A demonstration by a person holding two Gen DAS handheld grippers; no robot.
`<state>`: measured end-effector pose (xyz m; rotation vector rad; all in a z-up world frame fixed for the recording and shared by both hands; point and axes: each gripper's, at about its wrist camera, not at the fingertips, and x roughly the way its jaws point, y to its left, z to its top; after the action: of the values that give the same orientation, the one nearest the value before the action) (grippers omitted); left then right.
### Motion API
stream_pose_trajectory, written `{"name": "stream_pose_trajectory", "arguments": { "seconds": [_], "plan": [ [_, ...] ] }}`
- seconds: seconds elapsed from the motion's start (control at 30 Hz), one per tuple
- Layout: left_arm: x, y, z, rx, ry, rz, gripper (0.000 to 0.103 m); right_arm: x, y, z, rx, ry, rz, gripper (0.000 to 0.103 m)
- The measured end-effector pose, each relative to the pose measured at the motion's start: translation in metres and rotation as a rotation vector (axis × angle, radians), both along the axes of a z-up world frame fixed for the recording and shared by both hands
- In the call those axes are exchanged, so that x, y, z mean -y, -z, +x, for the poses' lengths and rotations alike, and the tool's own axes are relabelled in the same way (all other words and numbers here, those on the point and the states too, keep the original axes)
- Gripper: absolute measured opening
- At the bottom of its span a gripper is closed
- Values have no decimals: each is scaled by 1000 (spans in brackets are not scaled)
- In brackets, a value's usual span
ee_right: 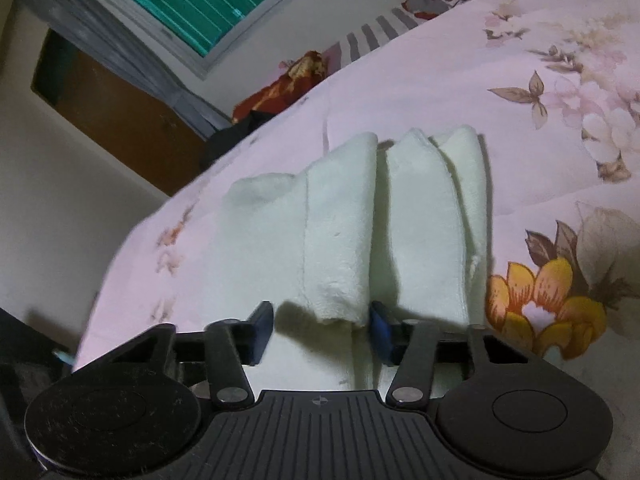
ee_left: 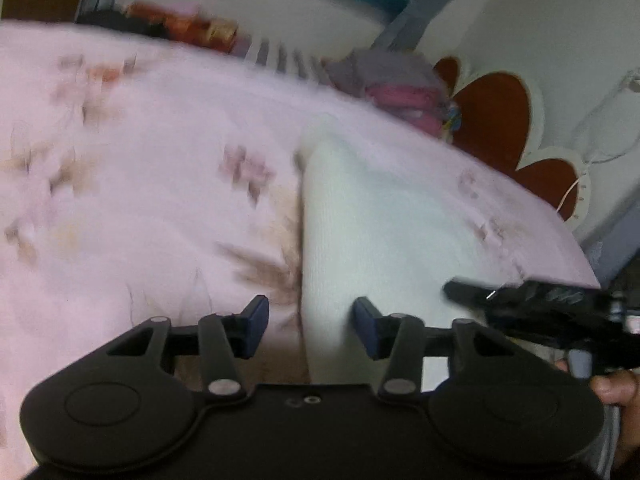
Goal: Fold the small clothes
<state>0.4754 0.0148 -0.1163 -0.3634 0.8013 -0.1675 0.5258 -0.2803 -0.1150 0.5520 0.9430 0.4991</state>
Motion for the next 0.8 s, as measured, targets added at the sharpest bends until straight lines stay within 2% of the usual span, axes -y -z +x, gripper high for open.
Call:
{"name": "stream_pose_trajectory", "arguments": {
  "seconds": [0.03,0.1,0.2,0.3,0.4,0.47,0.53,0.57,0.7,0.8],
  "plan": [
    [-1,-5,0,31,3,8,44,-3,-1,1,3,-4,-24,32],
    [2,-8,7,40,36,30,44,-6,-2,1,11,-8,-49,25],
    [12,-13,16,63,108,43,39,-13,-6,-2,48,-19,-93,15],
    [29,-22,16,102,190,24,38,-11,-21,-12,98,-15,-114,14],
    [52,-18,19,77,263,63,39,14,-36,-33,142,25,-139,14],
    [62,-9,21,49,287,68,39,26,-20,-31,89,55,-163,14],
    [64,-4,21,42,289,84,39,39,-8,-28,44,90,-120,14],
    [63,-3,22,39,287,76,39,43,-7,-29,38,92,-95,14],
    [62,-5,25,21,295,73,39,45,-10,-28,35,75,-106,14],
    [58,-12,26,54,292,73,39,44,-9,-30,34,80,-104,14]
  ]
}}
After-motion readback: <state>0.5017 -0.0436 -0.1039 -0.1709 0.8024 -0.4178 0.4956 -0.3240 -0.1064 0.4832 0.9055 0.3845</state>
